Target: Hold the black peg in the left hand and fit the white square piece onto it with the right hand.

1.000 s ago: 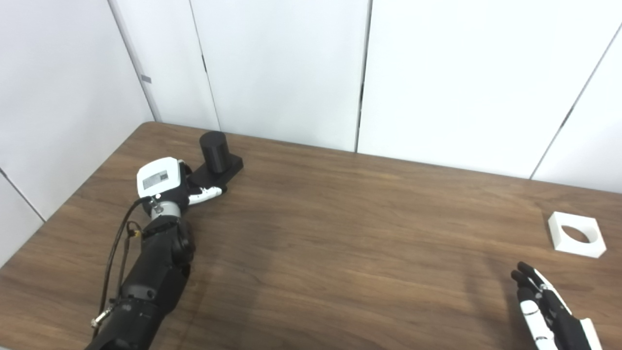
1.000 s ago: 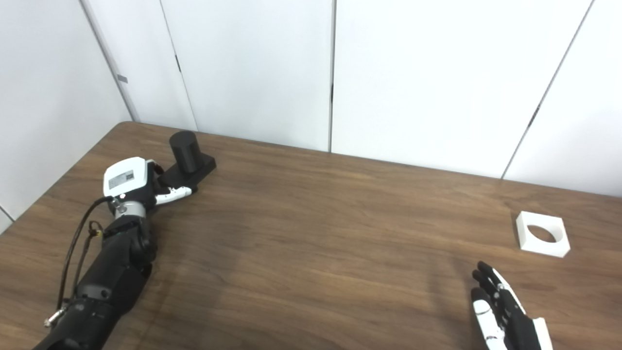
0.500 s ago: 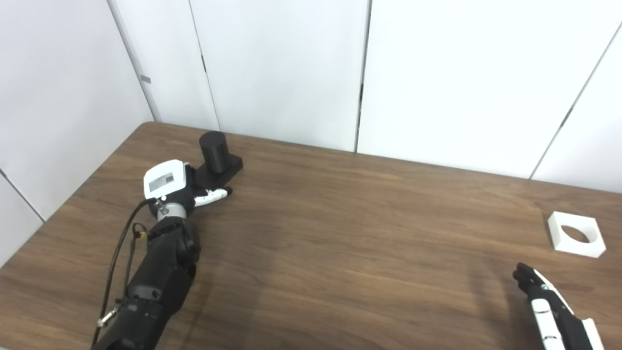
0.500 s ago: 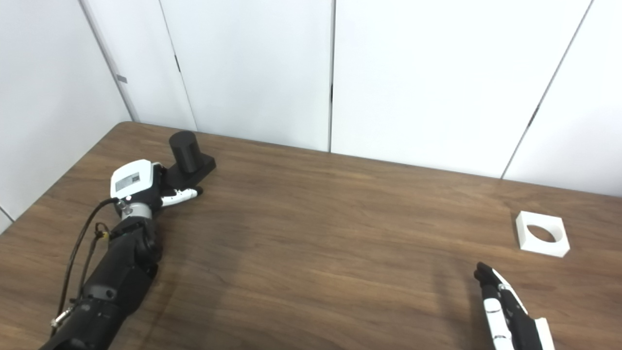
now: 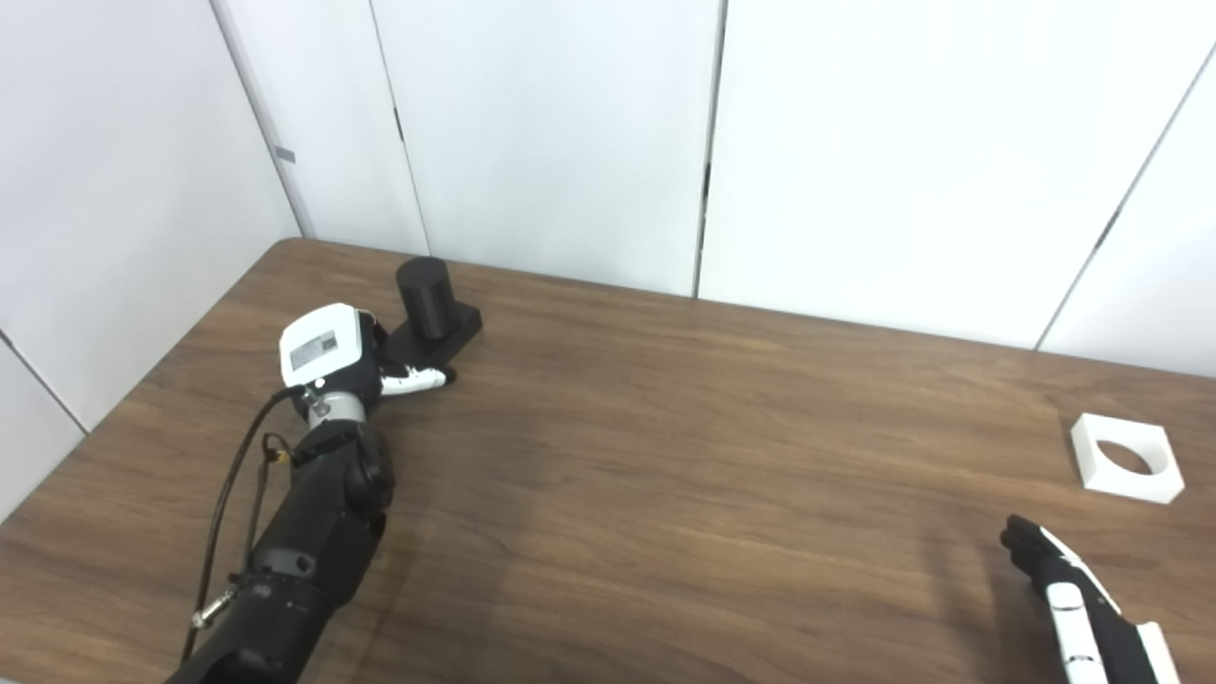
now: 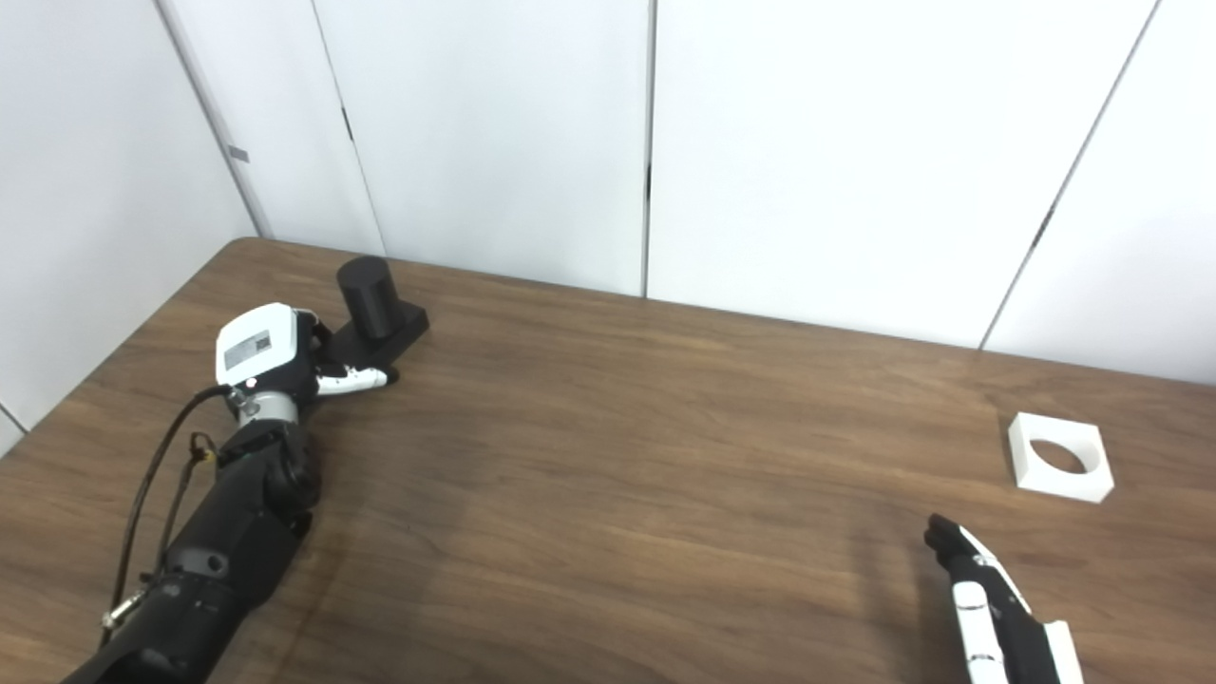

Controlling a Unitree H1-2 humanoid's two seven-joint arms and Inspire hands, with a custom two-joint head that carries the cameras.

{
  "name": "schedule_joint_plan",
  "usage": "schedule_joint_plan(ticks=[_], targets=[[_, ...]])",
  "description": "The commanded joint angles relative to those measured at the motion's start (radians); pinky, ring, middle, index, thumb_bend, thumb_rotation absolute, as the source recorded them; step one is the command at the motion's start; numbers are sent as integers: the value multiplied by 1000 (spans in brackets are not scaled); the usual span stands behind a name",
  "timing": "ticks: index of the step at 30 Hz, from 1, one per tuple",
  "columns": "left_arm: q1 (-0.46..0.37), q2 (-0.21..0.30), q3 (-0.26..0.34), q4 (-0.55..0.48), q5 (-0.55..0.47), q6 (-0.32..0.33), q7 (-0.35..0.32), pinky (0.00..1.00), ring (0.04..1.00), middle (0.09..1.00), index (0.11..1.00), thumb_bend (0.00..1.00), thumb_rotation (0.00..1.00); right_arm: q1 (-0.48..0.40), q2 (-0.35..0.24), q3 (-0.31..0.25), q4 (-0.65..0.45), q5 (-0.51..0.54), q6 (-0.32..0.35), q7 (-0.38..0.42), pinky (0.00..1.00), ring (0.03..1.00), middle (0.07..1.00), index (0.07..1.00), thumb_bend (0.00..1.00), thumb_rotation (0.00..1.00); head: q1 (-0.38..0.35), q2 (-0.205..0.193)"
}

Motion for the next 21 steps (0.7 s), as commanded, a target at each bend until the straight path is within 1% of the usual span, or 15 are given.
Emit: schedule_joint_plan(ticks=[1, 3, 6, 9, 12, 14, 16, 17, 18, 21], targets=[[-40, 28, 4, -14, -9, -21, 52, 779, 753, 683, 482, 524, 57, 8, 19, 9, -4, 6, 13, 15, 941, 909, 862, 850, 190, 959, 1, 1], [-41, 32, -2, -7, -16, -25, 63, 768, 752, 682, 481, 523, 54, 8, 20, 10, -4, 2, 13, 13, 931, 902, 857, 847, 188, 932, -1, 1], [-39, 36, -9, -8, -24, -25, 73, 756, 752, 687, 481, 522, 52, 8, 18, 10, -2, 5, 10, 14, 946, 909, 861, 851, 191, 917, -2, 2], [-36, 41, -17, -20, -30, -13, 63, 755, 747, 673, 482, 522, 52, 9, 20, 11, 0, 5, 7, 12, 949, 910, 861, 850, 187, 890, -1, 4], [-27, 47, -23, -39, -41, -12, 50, 727, 731, 663, 483, 521, 53, 7, 20, 13, 3, 1, 2, 11, 940, 903, 859, 849, 178, 873, -4, 3], [-12, 45, -17, -65, -62, -21, 38, 681, 720, 665, 482, 520, 52, 7, 21, 14, 4, 7, 0, 12, 941, 907, 861, 850, 179, 871, -9, 4], [25, 31, -5, -124, -91, -23, 25, 617, 705, 651, 482, 519, 53, 6, 21, 15, 7, 13, -7, 13, 941, 909, 862, 851, 168, 873, -19, 7], [46, 22, 0, -156, -107, -26, 20, 600, 709, 647, 482, 519, 53, 6, 21, 15, 7, 15, -8, 14, 947, 910, 863, 852, 162, 873, -21, 8], [71, 14, 2, -195, -123, -35, 14, 602, 722, 653, 481, 519, 52, 5, 20, 17, 8, 12, -8, 13, 951, 911, 863, 853, 161, 870, -26, 9], [146, 3, -17, -309, -149, -68, -18, 620, 749, 665, 482, 516, 53, 5, 17, 19, 10, 13, -11, 15, 949, 909, 861, 852, 165, 863, -30, 13]])
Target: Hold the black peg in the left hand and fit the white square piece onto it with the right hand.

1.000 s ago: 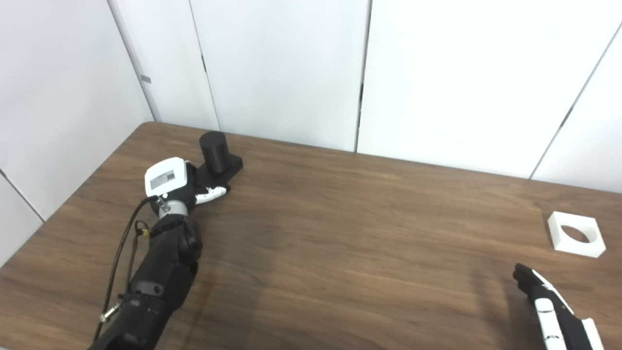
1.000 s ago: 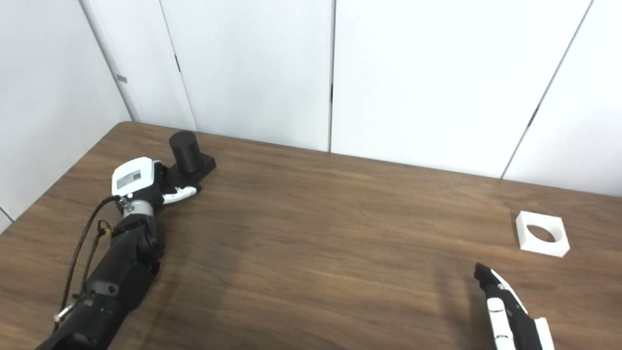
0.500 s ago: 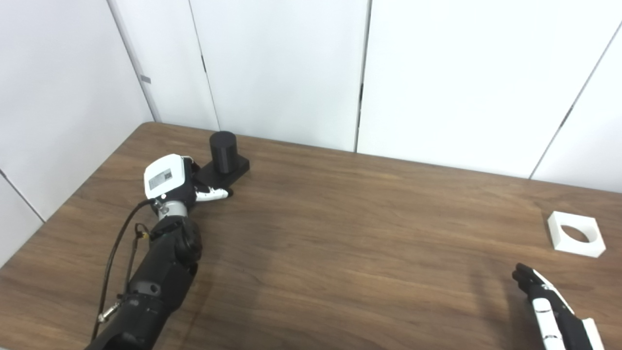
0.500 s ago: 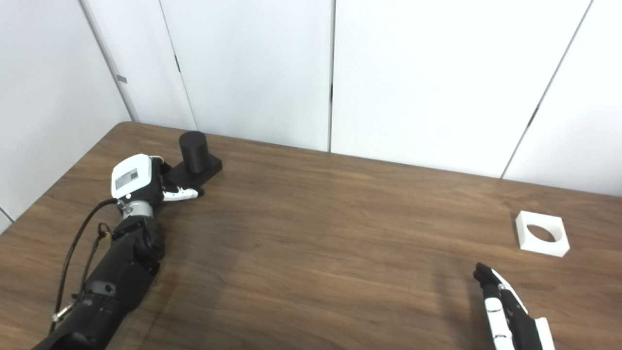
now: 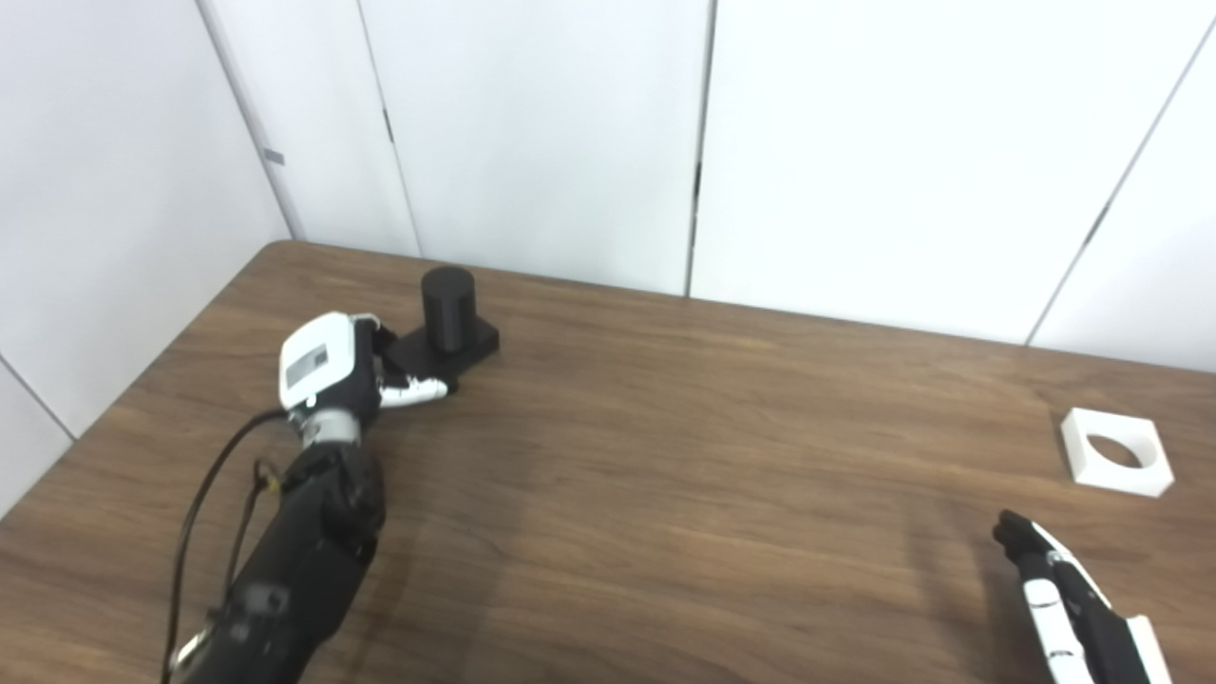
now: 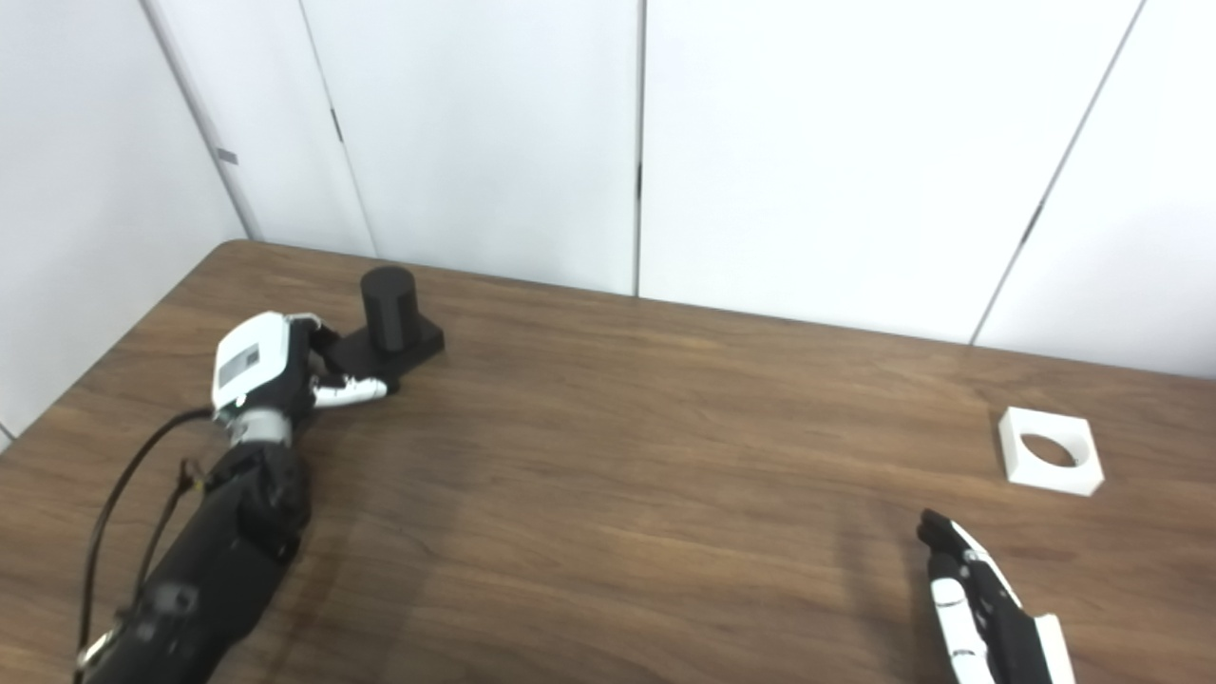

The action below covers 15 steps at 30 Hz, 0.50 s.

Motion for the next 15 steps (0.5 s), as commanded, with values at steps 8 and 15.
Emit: schedule_joint_plan(ticks=[8, 15], targets=[[148, -14, -78, -343, -41, -73, -153, 677, 773, 727, 488, 508, 54, 11, 16, 13, 0, 16, 1, 26, 955, 910, 867, 854, 196, 947, -30, 23], [253, -38, -116, -470, -65, -134, -236, 690, 796, 744, 488, 506, 54, 9, 25, 24, -4, 9, 4, 19, 950, 904, 852, 838, 215, 904, -77, 50]])
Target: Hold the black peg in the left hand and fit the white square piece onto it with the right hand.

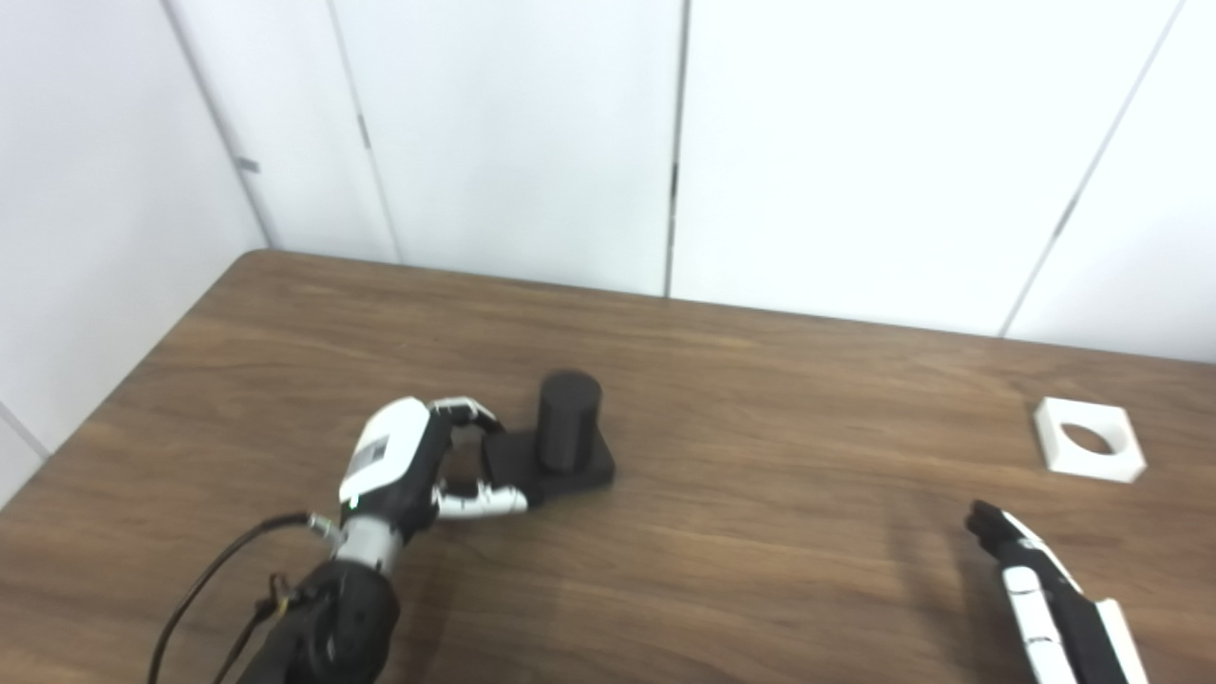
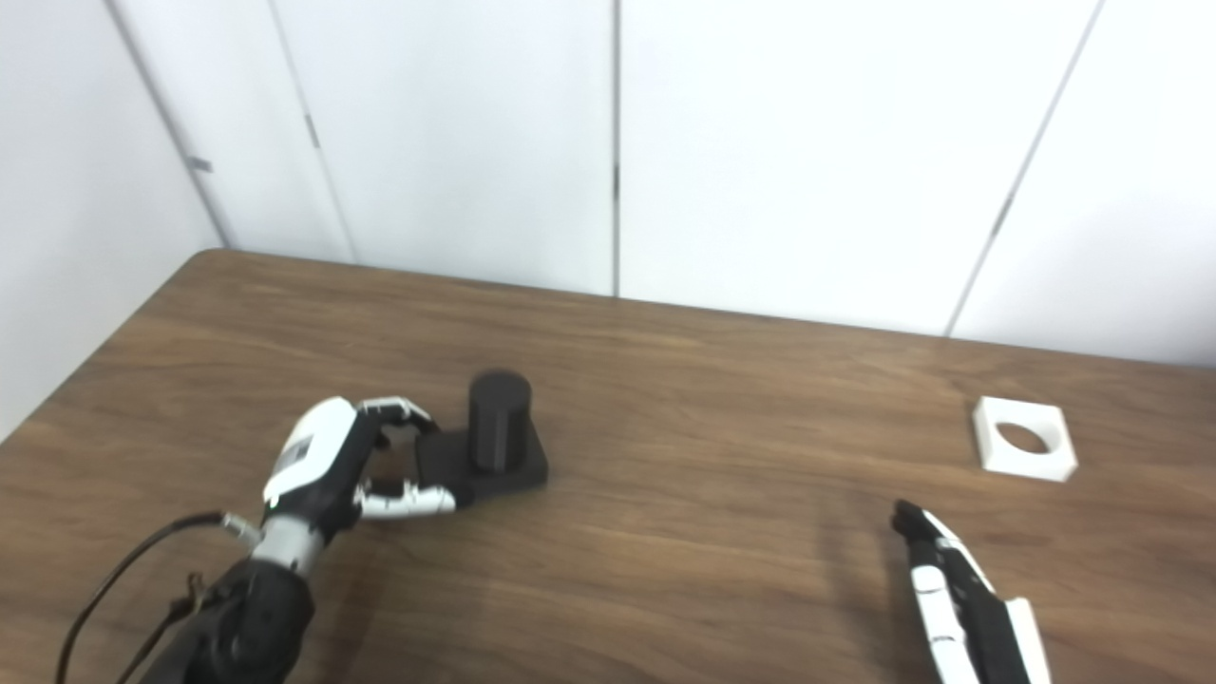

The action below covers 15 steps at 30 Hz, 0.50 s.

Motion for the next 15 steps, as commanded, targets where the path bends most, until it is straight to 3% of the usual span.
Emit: schedule_joint_plan(ticks=[1, 6, 15], targets=[[15, 1, -1, -46, -13, -27, -18, 695, 805, 751, 488, 506, 53, 8, 26, 16, -6, 4, 10, 17, 935, 897, 847, 835, 219, 887, -10, 8], [85, -9, -25, -81, -42, -64, -76, 746, 849, 780, 489, 506, 51, 7, 29, 24, -13, -10, 18, 13, 880, 867, 832, 825, 240, 857, -54, 42], [185, -53, -127, -59, -29, -181, -81, 776, 870, 791, 489, 506, 50, 7, 34, 30, -27, -26, 31, 4, 849, 843, 812, 816, 300, 861, -131, 91]])
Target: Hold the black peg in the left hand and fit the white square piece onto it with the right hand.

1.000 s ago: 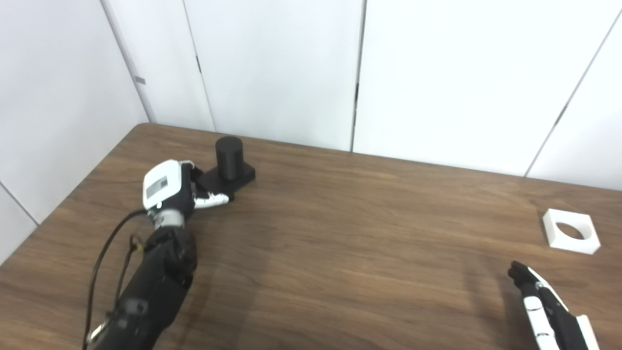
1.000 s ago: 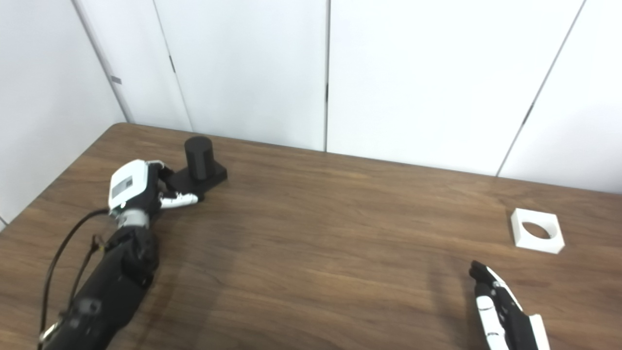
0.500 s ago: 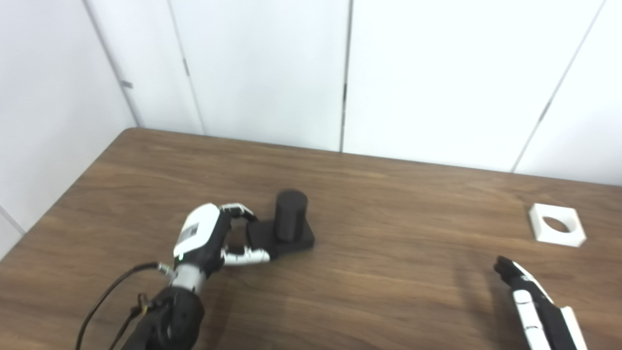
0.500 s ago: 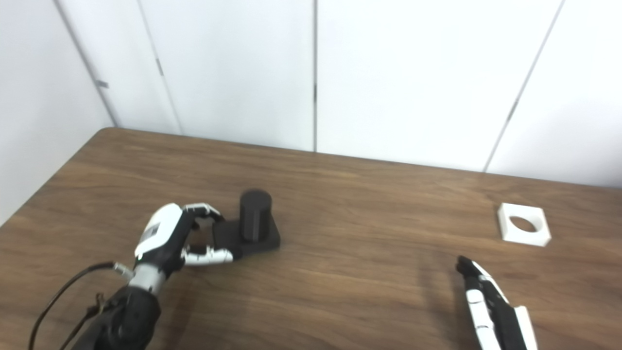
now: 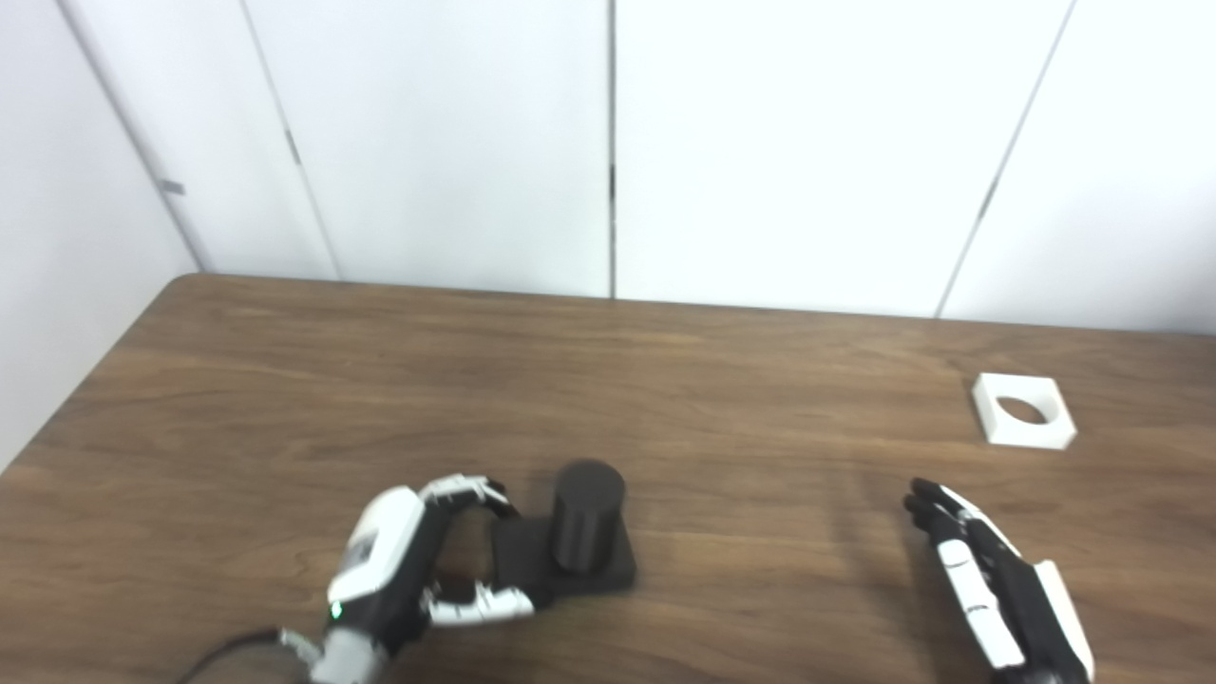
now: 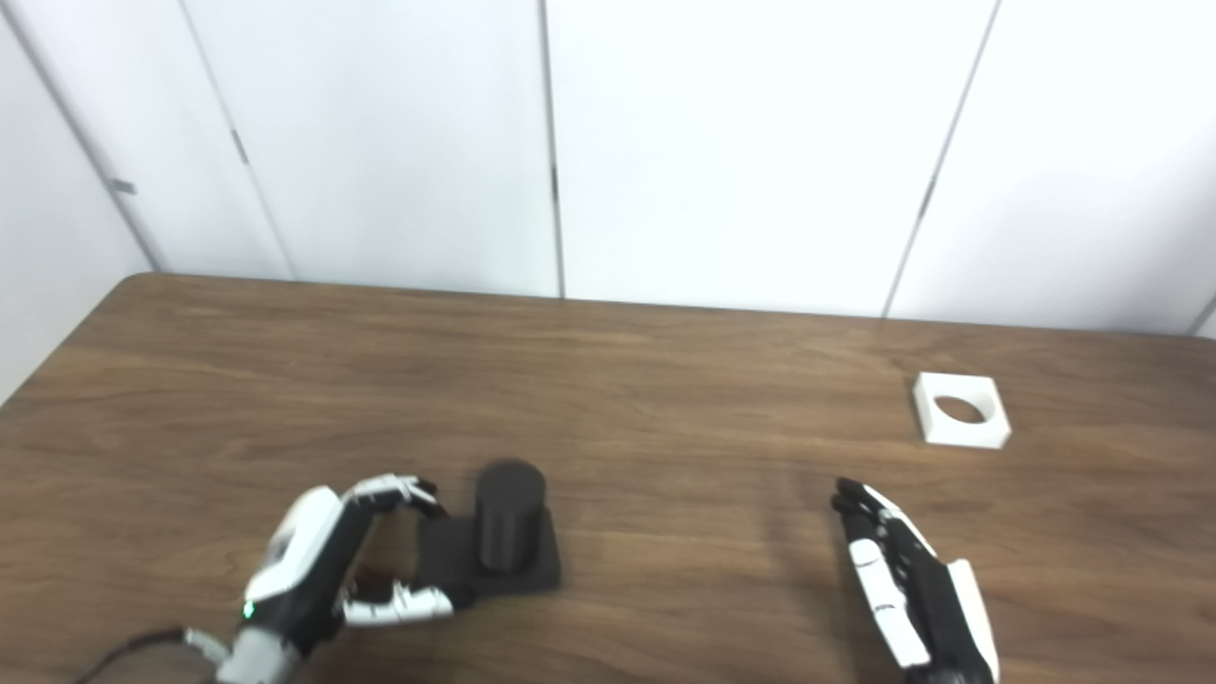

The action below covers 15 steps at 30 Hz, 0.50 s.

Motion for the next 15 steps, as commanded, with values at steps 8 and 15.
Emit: schedule_joint_plan(ticks=[8, 15], targets=[[26, 2, -145, 95, 66, -114, -69, 907, 870, 795, 490, 508, 54, 7, 34, 26, -41, -18, 51, 9, 864, 853, 813, 814, 336, 867, -40, 22], [16, 13, -192, 92, 221, -106, -56, 928, 854, 778, 490, 509, 55, 2, 28, 31, -30, -25, 44, 8, 865, 855, 811, 809, 355, 868, -63, 18]])
